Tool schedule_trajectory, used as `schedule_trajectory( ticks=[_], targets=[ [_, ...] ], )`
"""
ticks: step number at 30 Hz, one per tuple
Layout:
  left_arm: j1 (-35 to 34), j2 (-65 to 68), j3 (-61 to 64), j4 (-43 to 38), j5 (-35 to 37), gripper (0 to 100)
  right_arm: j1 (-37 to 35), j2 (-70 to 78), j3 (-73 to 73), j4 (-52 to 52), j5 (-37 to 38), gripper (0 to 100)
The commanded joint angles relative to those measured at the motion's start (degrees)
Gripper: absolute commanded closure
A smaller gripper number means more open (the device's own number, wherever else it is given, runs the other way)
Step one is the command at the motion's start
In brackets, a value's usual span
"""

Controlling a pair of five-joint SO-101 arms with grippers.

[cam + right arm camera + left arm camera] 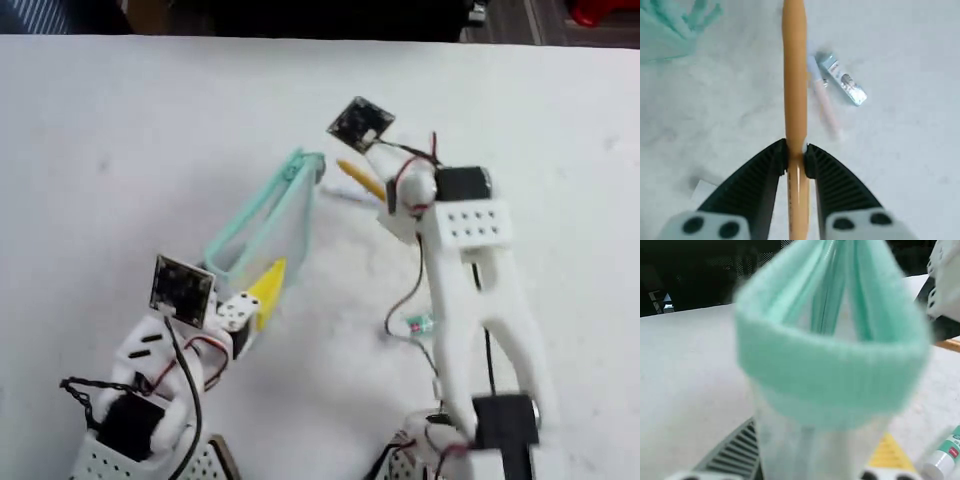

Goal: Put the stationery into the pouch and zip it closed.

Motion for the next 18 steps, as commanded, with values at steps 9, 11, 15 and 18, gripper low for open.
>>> schedule_trajectory(
  ticks=[9,11,15,18],
  targets=[
    [1.01,-0.13,0.26,-1.32,-0.53,80,-0.75,-24.66,-0.97,0.57,-18.2,98.2],
    [1.01,-0.13,0.44,-1.67,-0.53,80,-0.75,-27.38,-0.97,0.57,-21.36,98.2],
    [1.01,-0.13,0.53,-1.67,-0.53,80,-0.75,-33.01,-0.97,0.48,-25.93,98.2],
    [1.01,-0.13,0.53,-1.76,-0.53,80,-2.42,-37.05,-0.97,-0.31,-27.69,98.2]
  ],
)
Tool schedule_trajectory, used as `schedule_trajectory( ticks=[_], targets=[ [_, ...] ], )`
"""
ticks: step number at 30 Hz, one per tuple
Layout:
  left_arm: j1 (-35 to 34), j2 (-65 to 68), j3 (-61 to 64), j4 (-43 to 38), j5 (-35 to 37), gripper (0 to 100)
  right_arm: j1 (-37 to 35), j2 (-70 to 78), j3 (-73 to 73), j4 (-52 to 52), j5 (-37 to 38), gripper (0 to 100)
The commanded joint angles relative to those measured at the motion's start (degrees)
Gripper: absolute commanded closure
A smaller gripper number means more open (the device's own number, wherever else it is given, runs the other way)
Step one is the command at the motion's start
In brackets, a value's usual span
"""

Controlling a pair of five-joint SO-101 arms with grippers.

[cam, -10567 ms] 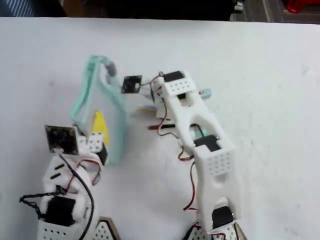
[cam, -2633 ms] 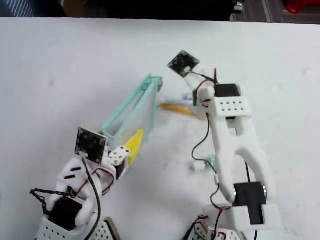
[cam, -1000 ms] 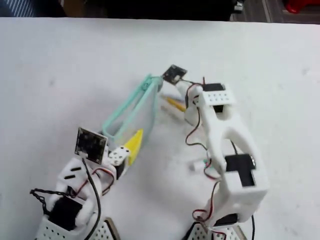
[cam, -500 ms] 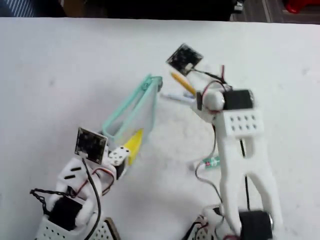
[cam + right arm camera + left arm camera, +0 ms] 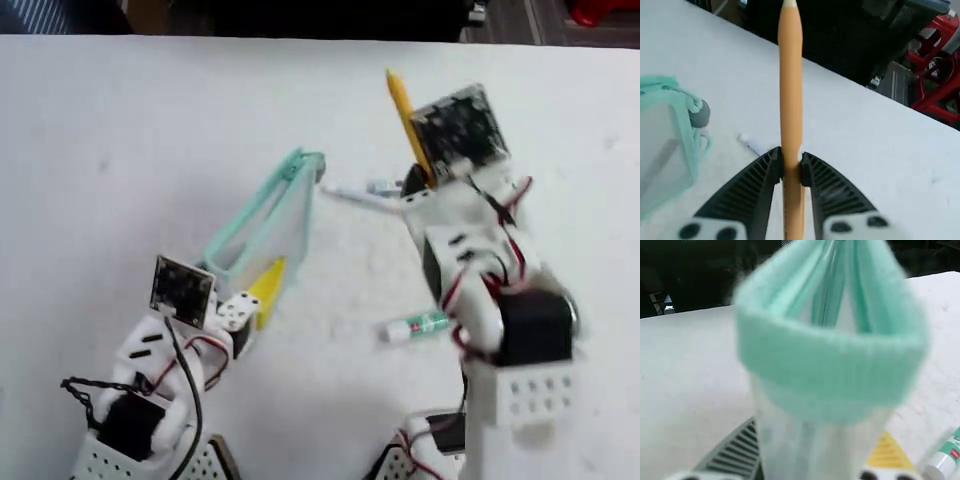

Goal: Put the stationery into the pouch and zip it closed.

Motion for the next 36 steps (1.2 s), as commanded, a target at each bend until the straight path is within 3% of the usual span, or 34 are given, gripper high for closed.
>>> schedule_trajectory(
  ticks=[1,8,17,22,29,36],
  targets=[
    [1.01,-0.04,-0.09,-1.14,-0.53,80,-2.77,-4.97,-0.97,-0.84,-2.02,98.2],
    [1.01,-0.04,-0.09,-1.14,-0.53,81,-11.47,-12.0,-0.97,-1.19,-2.2,98.2],
    [1.01,-0.04,-0.09,-1.14,-0.44,80,-22.64,-14.55,-0.97,-9.89,-2.81,98.2],
    [1.1,-0.04,0.0,-1.14,-0.35,80,-28.79,-11.12,-1.23,-12.88,-10.99,98.2],
    [0.92,-0.04,-0.26,-1.14,-0.35,80,-30.9,-2.33,-1.32,-21.93,-15.56,97.9],
    [0.92,-0.04,-0.26,-1.14,-0.35,80,-36.44,5.32,-1.32,-24.4,-17.85,97.7]
  ],
)
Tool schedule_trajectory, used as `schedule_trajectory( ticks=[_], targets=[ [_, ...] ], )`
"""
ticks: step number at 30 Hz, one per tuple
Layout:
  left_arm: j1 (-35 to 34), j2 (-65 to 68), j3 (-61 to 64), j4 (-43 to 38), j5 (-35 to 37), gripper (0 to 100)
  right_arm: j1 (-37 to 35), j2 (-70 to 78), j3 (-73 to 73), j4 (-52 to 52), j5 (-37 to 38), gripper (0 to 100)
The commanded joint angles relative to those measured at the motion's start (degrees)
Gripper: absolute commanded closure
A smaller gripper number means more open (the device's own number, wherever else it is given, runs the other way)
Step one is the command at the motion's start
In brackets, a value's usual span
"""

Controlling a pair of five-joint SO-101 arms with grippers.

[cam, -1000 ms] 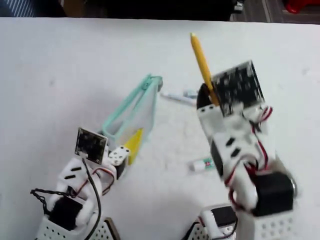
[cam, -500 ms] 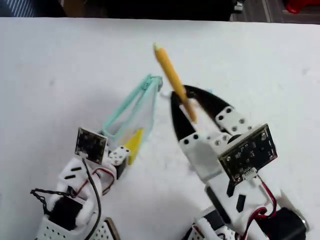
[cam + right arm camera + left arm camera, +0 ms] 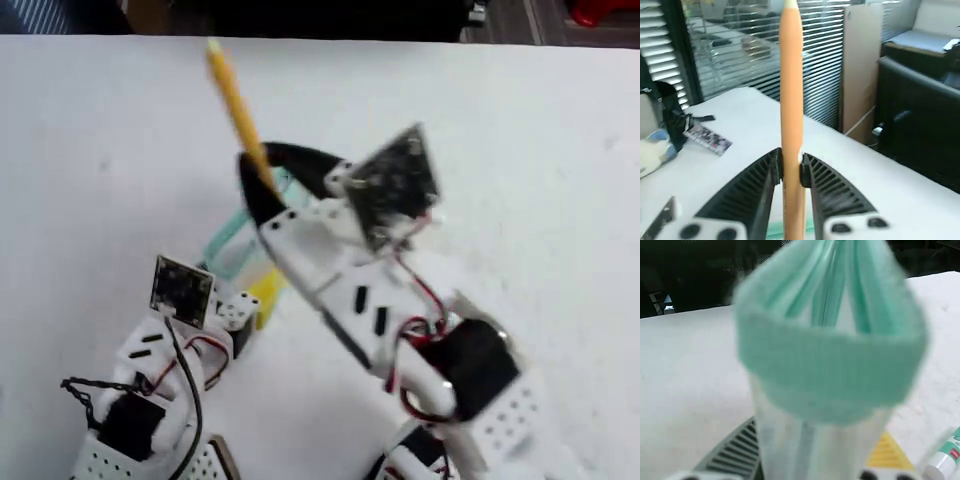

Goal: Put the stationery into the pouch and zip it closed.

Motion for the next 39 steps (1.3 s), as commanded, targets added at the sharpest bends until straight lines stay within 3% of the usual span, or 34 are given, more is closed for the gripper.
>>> schedule_trajectory(
  ticks=[1,5,14,18,24,36,39],
  targets=[
    [1.01,-0.04,-0.35,-1.14,-0.35,80,-1.27,3.12,-1.32,-3.47,-0.62,97.7],
    [0.92,-0.04,-0.35,-1.14,-0.35,80,-1.27,5.41,-1.41,-8.22,-0.62,97.7],
    [0.84,-0.04,-0.35,-1.14,-0.44,80,-1.19,9.1,-0.88,-8.04,-0.62,97.7],
    [0.57,-0.04,-0.35,-1.23,-0.44,80,-1.01,8.4,-0.09,-4.0,-0.53,97.7],
    [0.57,-0.04,-0.35,-1.23,-0.44,80,-0.92,3.03,-0.09,5.23,11.16,97.7],
    [0.48,-0.04,-0.35,-1.23,-0.44,80,4.0,1.01,0.09,10.15,10.99,97.6],
    [0.48,-0.04,-0.35,-1.23,-0.44,80,6.29,1.27,1.05,10.07,8.35,91.1]
  ],
)
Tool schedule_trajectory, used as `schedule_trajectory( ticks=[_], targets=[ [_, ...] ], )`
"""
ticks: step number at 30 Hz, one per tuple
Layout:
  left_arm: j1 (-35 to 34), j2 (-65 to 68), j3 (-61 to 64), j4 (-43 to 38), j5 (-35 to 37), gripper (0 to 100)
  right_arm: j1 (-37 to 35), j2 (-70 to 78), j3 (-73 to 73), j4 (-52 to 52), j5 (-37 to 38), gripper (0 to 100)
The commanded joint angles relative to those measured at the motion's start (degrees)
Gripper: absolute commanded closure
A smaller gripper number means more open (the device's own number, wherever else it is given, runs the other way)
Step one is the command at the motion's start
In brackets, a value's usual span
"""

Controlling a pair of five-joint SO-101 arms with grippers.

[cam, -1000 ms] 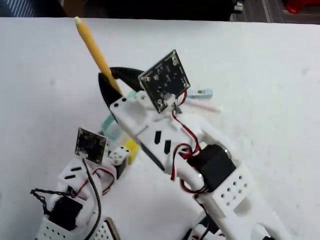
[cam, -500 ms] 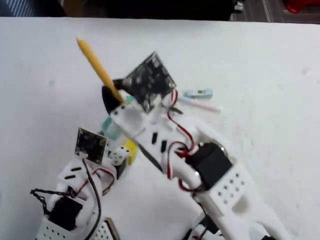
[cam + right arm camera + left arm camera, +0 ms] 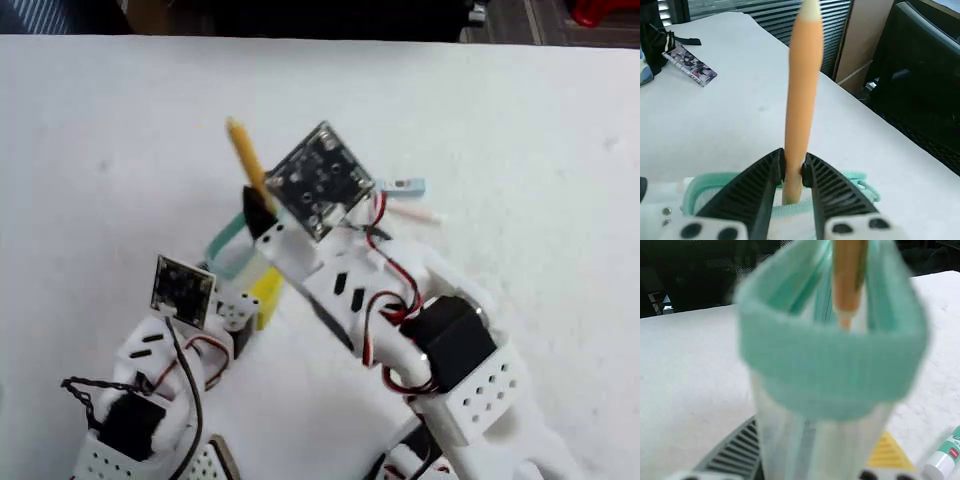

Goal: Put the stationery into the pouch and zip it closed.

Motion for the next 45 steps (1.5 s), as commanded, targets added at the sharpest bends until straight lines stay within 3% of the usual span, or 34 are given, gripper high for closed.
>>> schedule_trajectory(
  ticks=[1,5,12,18,23,28,36,45],
  targets=[
    [0.48,-0.04,-0.35,-1.23,-0.44,80,3.12,-1.54,1.49,0.04,-3.78,86.1],
    [0.48,-0.04,-0.35,-1.23,-0.44,80,3.3,-1.63,3.96,0.04,-4.75,72.8],
    [0.48,-0.04,-0.35,-1.23,-0.44,80,3.91,-2.95,0.97,0.13,-4.57,72.7],
    [0.48,-0.04,-0.35,-1.23,-0.44,80,11.03,-5.23,-1.93,-1.1,-4.84,72.8],
    [0.57,-0.04,-0.35,-1.23,-0.44,80,11.56,-0.13,-4.04,-8.4,-4.92,81.7],
    [0.57,-0.04,-0.26,-1.23,-0.44,80,7.34,3.12,-10.29,-2.95,-4.66,99.0],
    [0.57,-0.04,-0.35,-0.97,-0.44,77,-1.19,0.84,-14.59,-0.31,-4.48,97.1],
    [0.57,-0.04,-0.35,-0.79,-0.35,77,5.76,9.45,-14.95,0.66,-0.26,97.1]
  ],
)
